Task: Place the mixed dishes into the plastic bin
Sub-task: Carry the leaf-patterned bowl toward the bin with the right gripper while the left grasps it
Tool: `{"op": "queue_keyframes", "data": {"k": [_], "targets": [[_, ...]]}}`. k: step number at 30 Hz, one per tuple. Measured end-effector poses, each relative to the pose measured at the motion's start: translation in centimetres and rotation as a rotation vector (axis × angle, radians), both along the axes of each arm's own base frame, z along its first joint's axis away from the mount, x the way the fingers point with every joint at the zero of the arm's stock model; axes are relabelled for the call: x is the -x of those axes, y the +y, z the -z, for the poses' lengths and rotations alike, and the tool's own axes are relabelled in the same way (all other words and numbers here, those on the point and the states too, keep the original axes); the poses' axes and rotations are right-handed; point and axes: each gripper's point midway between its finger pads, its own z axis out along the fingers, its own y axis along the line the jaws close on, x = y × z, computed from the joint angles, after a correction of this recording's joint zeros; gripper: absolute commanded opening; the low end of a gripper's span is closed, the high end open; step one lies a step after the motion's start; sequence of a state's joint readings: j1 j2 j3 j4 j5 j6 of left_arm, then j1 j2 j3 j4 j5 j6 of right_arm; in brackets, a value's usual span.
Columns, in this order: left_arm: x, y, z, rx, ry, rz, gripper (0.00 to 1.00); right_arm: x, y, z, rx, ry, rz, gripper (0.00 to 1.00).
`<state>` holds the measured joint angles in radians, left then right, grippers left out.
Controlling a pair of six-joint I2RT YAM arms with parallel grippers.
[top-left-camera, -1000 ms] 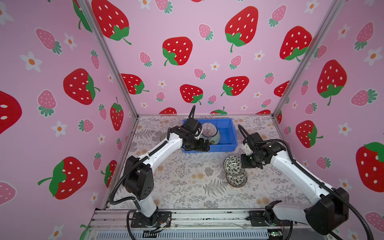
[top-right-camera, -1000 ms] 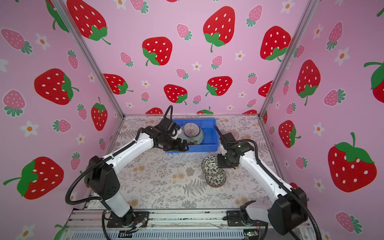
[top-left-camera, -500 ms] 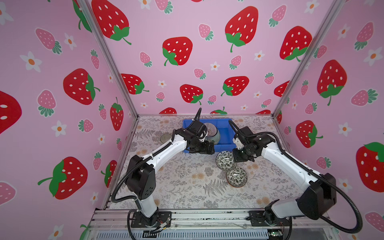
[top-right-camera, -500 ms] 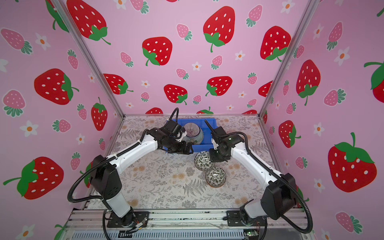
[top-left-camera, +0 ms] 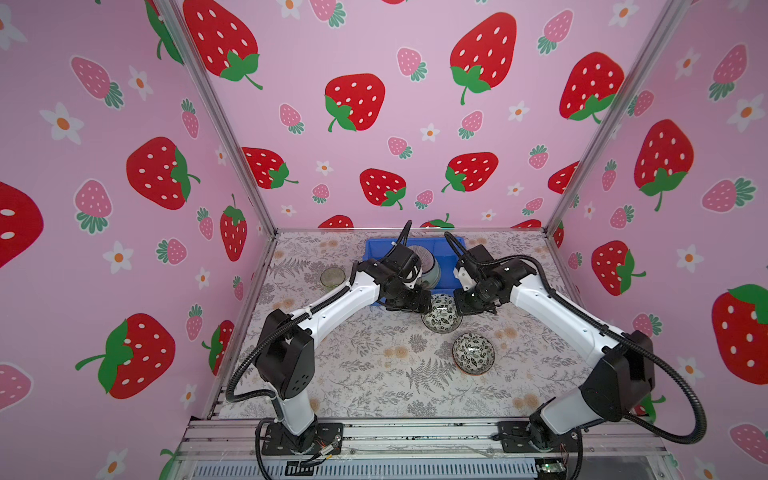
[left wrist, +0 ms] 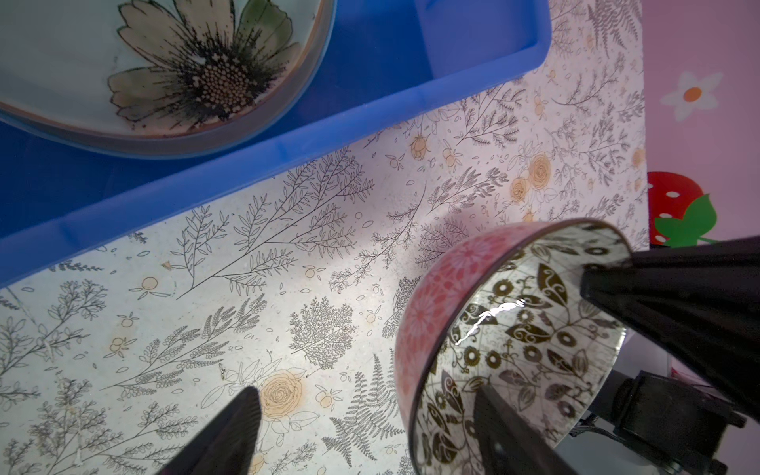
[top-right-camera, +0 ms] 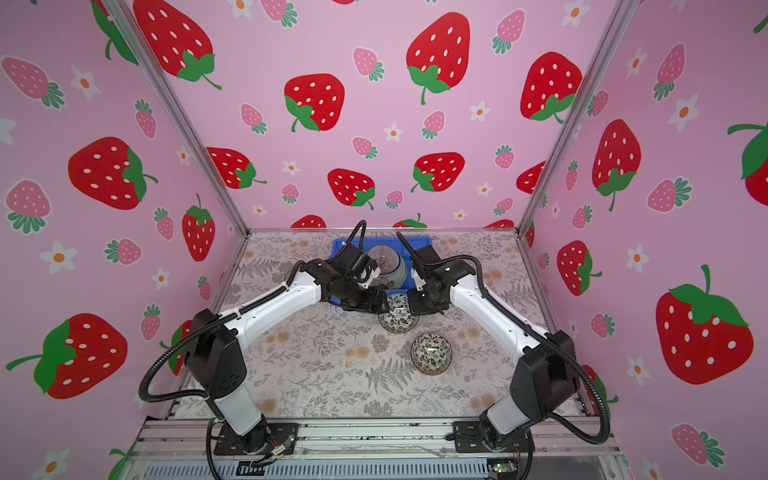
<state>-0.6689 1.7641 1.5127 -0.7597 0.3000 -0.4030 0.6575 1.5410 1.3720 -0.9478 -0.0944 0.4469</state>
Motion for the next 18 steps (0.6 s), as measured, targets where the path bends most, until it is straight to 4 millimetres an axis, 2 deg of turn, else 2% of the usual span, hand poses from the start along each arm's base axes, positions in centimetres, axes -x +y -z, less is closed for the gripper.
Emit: {"op": "queue_keyframes", "data": {"k": [3, 11, 18], "targets": [[0.0, 0.0, 0.3, -0.003, 0.006, -0.001, 0.62, 0.0, 0.1, 0.1, 0.000, 0.001, -0.002, 0.00], [-0.1, -0.2, 2.0, -0.030, 0.042, -0.003, 0.47, 0.0, 0.7, 0.1, -0.013, -0.005, -0.014, 0.00], [0.1, -0.3, 2.2, -0.029, 0.048, 0.005, 0.32, 0.1, 1.4, 0.1, -0.024, -0.010, -0.030, 0.00]]}}
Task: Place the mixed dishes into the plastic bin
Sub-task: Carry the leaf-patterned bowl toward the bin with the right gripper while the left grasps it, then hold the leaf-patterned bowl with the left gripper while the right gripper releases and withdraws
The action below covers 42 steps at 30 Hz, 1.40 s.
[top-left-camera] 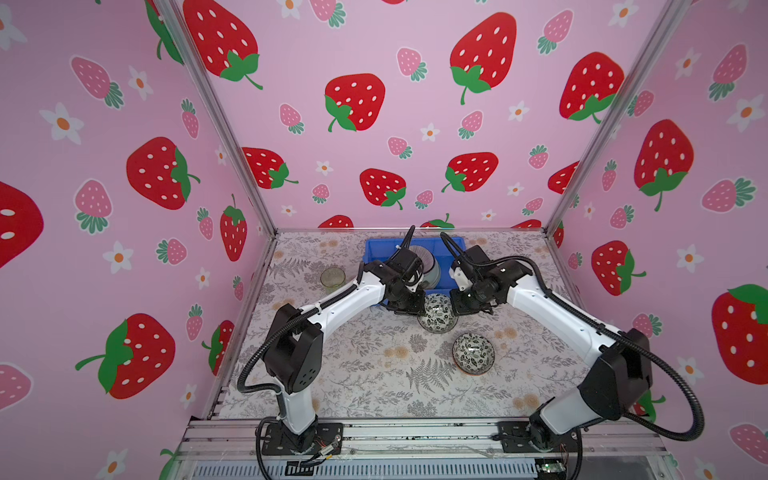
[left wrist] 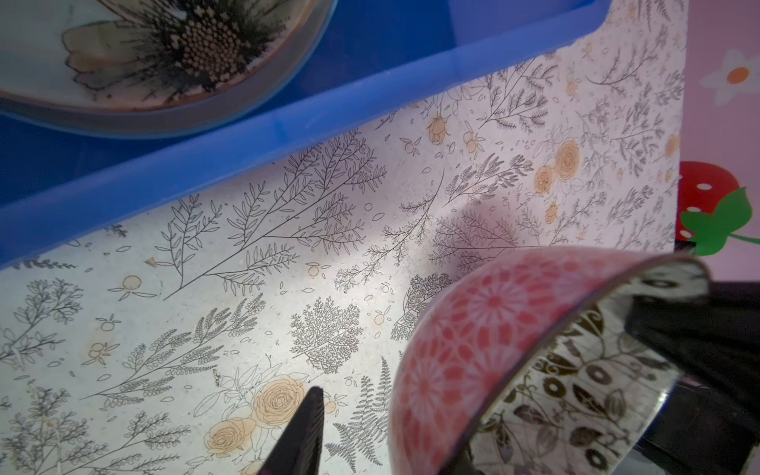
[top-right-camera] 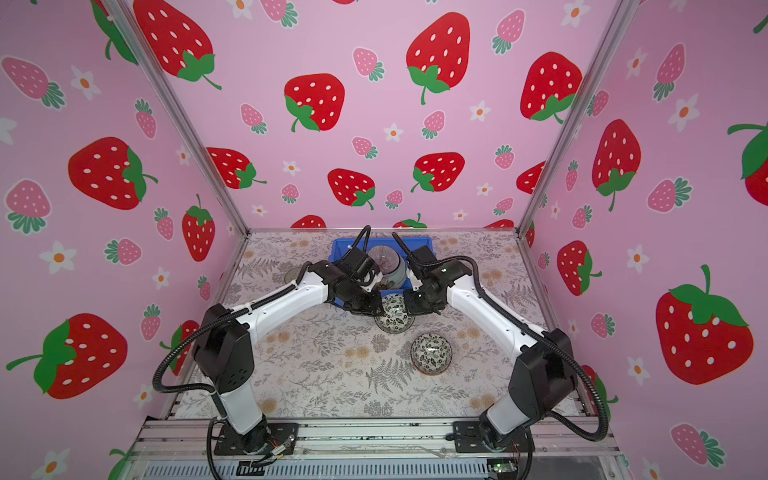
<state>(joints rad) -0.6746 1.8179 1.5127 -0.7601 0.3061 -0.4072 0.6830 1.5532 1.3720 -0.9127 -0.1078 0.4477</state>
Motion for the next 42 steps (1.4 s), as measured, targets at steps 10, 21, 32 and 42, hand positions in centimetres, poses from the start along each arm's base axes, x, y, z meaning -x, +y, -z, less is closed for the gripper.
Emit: {"op": "queue_keyframes", "data": {"k": [10, 21, 32, 42], "targets": [[0.2, -0.2, 0.0, 0.006, 0.003, 0.010, 0.15, 0.2, 0.6, -0.1, -0.010, -0.006, -0.013, 0.00], [0.2, 0.2, 0.2, -0.019, -0.002, 0.004, 0.00, 0.2, 1.0, -0.1, -0.017, -0.002, -0.009, 0.03], [-1.3, 2.9, 0.6, -0.057, 0.006, -0.048, 0.00, -1.0, 2.9, -2.7, -0.097, -0.055, -0.044, 0.29], [-3.7, 6.8, -0.7, -0.105, -0.060, -0.132, 0.00, -1.1, 1.3, -4.6, -0.182, -0.127, -0.030, 0.50]]}}
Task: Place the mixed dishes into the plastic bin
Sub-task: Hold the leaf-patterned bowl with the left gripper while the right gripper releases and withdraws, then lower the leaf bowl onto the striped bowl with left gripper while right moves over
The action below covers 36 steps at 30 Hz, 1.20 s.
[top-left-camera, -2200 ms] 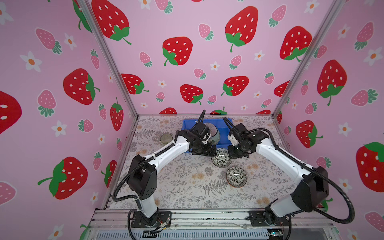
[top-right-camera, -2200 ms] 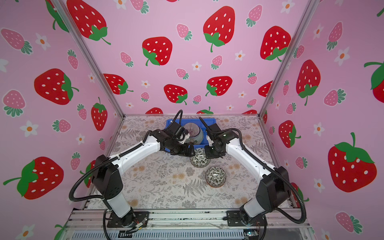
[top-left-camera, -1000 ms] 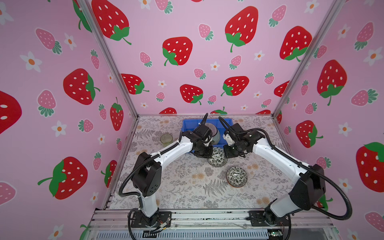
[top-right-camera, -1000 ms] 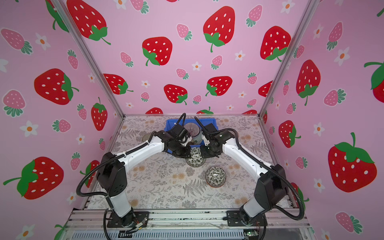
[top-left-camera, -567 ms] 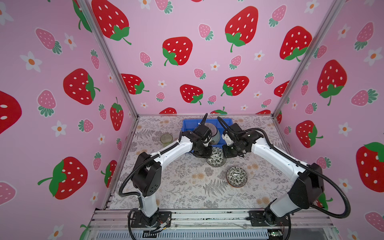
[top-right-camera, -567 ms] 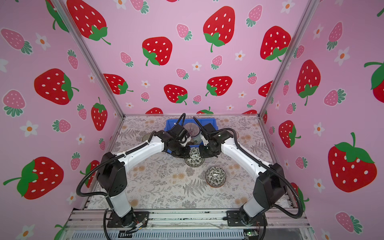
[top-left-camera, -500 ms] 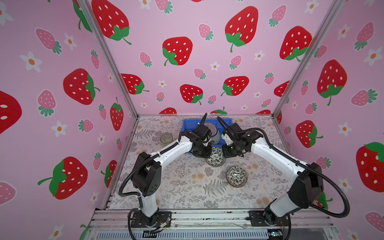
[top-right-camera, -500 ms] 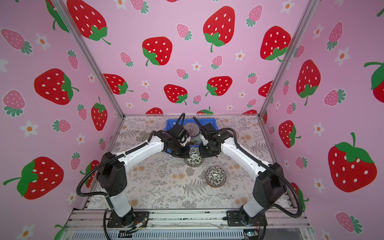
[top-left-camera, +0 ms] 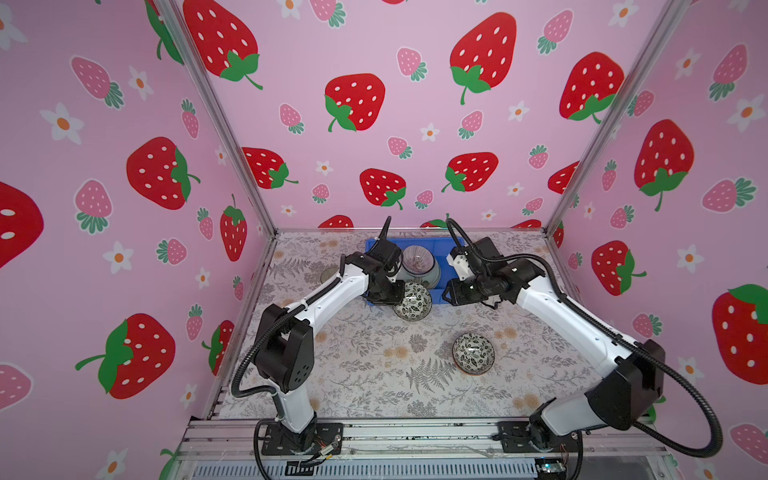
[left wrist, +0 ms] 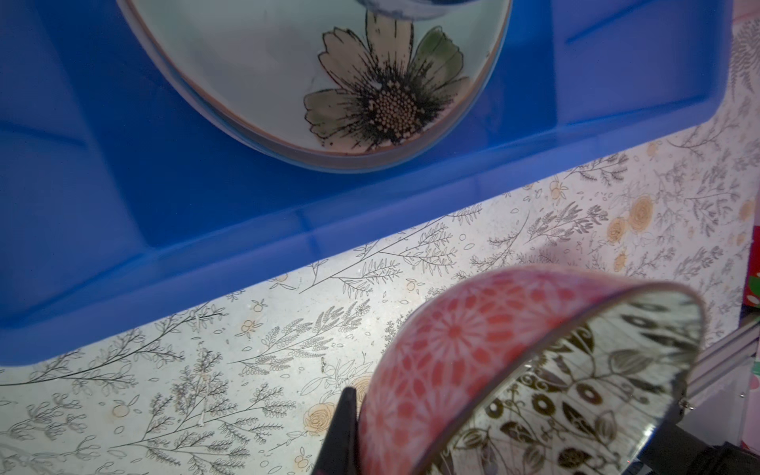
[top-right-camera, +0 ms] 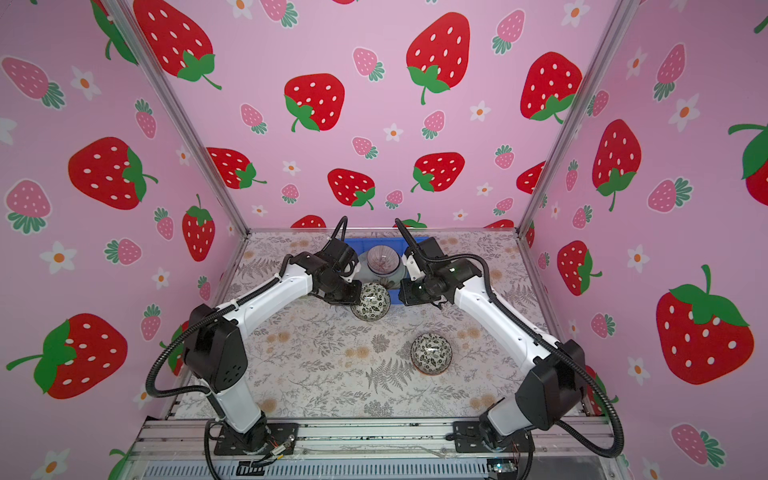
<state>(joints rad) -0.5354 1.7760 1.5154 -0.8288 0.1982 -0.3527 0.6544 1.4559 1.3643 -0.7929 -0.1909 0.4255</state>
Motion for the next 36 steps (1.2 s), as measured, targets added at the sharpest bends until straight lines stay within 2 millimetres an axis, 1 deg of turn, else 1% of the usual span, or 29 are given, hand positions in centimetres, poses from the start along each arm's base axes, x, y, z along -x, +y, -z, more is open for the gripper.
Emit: {"op": "queue_keyframes", "data": {"k": [2, 5, 6, 7, 8, 10, 12, 15, 19, 26, 31, 36], "targets": [[-0.5, 0.5, -0.5, -0.007, -0.010, -0.014, 0.00, 0.4, -0.6, 0.1, -0.014, -0.006, 0.009, 0.60], [-1.5, 0.7, -1.6, 0.000, -0.042, -0.043, 0.00, 1.2, -1.0, 0.8, -0.038, 0.006, 0.016, 0.72], [-1.9, 0.7, -2.1, 0.004, -0.056, -0.053, 0.00, 1.5, -1.1, 1.2, -0.044, 0.013, 0.016, 0.96], [-2.4, 0.6, -2.6, 0.009, -0.067, -0.064, 0.00, 1.8, -1.1, 1.5, -0.051, 0.023, 0.020, 0.99], [-3.0, 0.5, -3.0, 0.012, -0.080, -0.075, 0.00, 2.0, -1.2, 1.7, -0.055, 0.028, 0.025, 0.99], [-4.8, -0.1, -3.9, 0.020, -0.117, -0.096, 0.00, 2.4, -1.5, 2.0, -0.065, 0.027, 0.032, 0.99], [-6.4, -0.8, -4.5, 0.030, -0.144, -0.111, 0.00, 2.9, -1.8, 1.9, -0.079, 0.024, 0.044, 0.99], [-8.8, -1.8, -4.7, 0.033, -0.170, -0.126, 0.00, 3.7, -2.5, 1.1, -0.105, 0.000, 0.056, 0.99], [-11.9, -2.7, -4.3, 0.026, -0.199, -0.140, 0.00, 4.8, -3.7, 0.4, -0.126, -0.032, 0.083, 0.99], [-14.8, -3.0, -3.1, 0.013, -0.200, -0.144, 0.00, 6.8, -5.9, 1.0, -0.130, -0.032, 0.141, 0.99], [-16.4, -3.1, -3.2, 0.023, -0.221, -0.149, 0.00, 7.4, -6.9, 0.8, -0.128, -0.038, 0.174, 0.99], [-17.2, -3.0, -3.6, 0.037, -0.233, -0.154, 0.00, 7.6, -7.4, 0.7, -0.122, -0.040, 0.195, 0.99]]}}
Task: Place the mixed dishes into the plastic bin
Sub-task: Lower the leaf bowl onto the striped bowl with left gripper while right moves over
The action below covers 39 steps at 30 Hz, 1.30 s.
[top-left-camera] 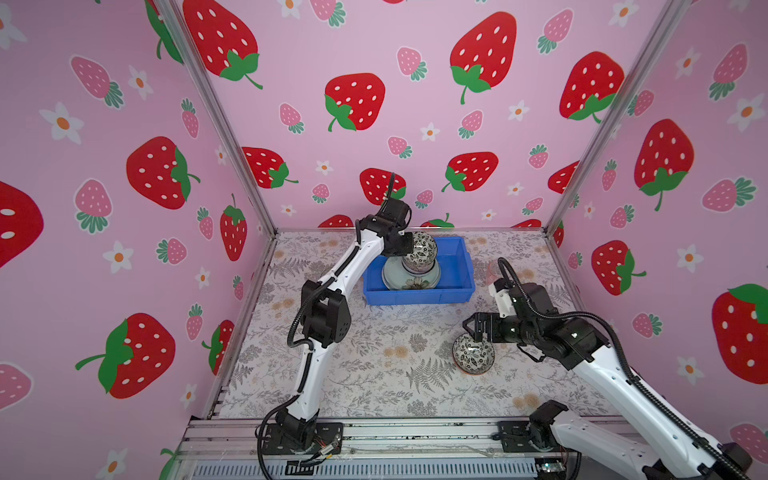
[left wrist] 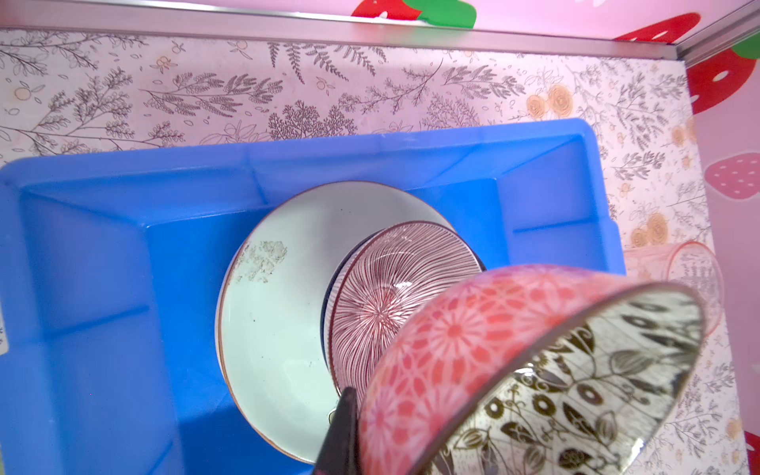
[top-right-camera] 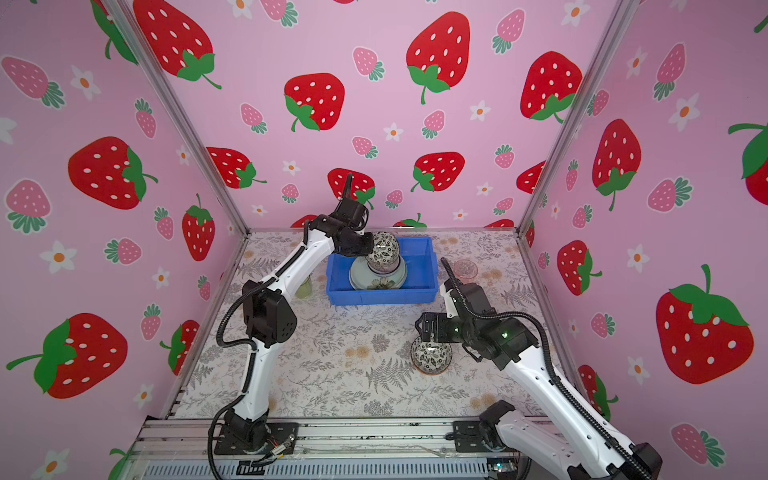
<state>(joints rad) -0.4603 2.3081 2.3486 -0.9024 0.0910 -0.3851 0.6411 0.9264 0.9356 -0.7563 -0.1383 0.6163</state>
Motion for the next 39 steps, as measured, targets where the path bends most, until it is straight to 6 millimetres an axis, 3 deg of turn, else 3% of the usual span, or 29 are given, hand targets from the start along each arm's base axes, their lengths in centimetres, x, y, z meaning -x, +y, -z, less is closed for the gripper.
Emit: {"op": "queue_keyframes", "data": {"k": [12, 19, 27, 39], "targets": [[-0.7, 0.3, 3.2, -0.001, 0.066, -0.001, 0.00, 0.4, -0.5, 0.0, -0.001, 0.002, 0.019, 0.99], [-0.7, 0.3, 4.0, 0.018, 0.092, 0.003, 0.00, -0.1, -0.2, 1.4, 0.034, 0.046, 0.017, 0.99], [-0.7, -0.2, 4.8, 0.054, 0.122, 0.011, 0.00, -0.2, -0.1, 1.5, 0.035, 0.044, 0.015, 0.99], [-1.0, -1.0, 4.9, 0.115, 0.130, 0.009, 0.21, -0.2, -0.1, 1.7, 0.045, 0.045, 0.007, 0.99]]}}
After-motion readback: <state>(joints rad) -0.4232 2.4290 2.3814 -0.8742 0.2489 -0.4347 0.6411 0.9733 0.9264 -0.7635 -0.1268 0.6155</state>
